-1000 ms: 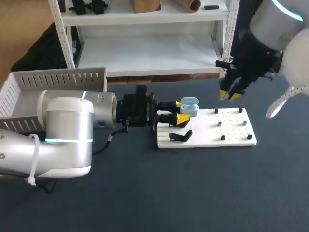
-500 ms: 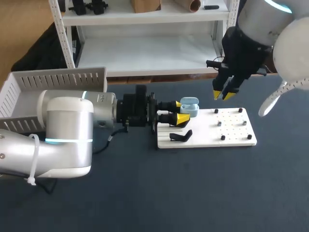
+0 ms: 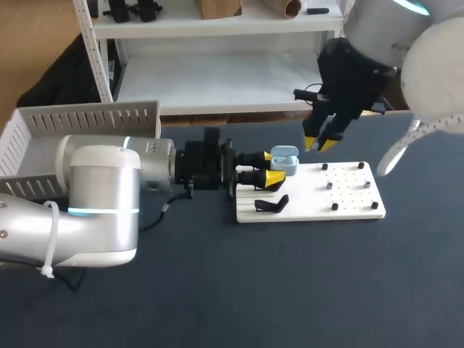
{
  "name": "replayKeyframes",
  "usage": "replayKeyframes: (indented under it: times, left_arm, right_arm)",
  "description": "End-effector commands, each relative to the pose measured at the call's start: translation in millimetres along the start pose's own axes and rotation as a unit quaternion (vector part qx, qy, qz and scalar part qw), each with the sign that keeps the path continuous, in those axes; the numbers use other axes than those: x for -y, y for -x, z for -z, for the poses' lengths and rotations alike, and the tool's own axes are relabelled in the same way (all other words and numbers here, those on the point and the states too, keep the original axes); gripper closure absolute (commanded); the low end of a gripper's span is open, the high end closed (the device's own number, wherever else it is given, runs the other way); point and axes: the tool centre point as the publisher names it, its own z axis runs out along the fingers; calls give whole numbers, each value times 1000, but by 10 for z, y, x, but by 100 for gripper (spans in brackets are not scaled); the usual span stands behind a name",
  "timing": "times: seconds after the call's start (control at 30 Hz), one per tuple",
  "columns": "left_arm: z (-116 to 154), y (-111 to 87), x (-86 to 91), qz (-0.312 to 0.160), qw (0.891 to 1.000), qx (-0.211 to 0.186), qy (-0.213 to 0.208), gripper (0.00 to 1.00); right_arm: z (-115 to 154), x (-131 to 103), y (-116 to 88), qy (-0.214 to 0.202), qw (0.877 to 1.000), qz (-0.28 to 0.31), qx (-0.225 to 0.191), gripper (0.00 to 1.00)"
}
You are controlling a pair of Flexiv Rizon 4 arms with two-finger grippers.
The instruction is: Pick up each earbud case from the left stands, insert the matching earbuds, close the lid, and place the case in the box.
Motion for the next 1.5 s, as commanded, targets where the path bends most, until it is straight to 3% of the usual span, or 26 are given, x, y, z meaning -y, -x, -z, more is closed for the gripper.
replayKeyframes:
  times: [0.03, 0.3, 0.73, 0.97, 1.5]
  left_arm:
    - [-3, -8, 2, -1, 1000, 2, 2, 100]
    - [-3, -8, 2, -1, 1000, 2, 2, 100]
    - [-3, -8, 2, -1, 1000, 2, 2, 100]
    - [-3, -8, 2, -1, 1000, 2, 2, 100]
    - [-3, -8, 2, -1, 1000, 2, 2, 100]
  right_arm:
    - [-86, -156, 67, -18, 1000, -8, -8, 100]
    - [-291, -281, 146, -52, 998, -31, -6, 100]
    - [-358, -337, 105, -48, 998, -32, -6, 100]
    - [-407, -370, 77, -45, 999, -2, -13, 100]
    - [-491, -414, 213, -34, 999, 20, -27, 100]
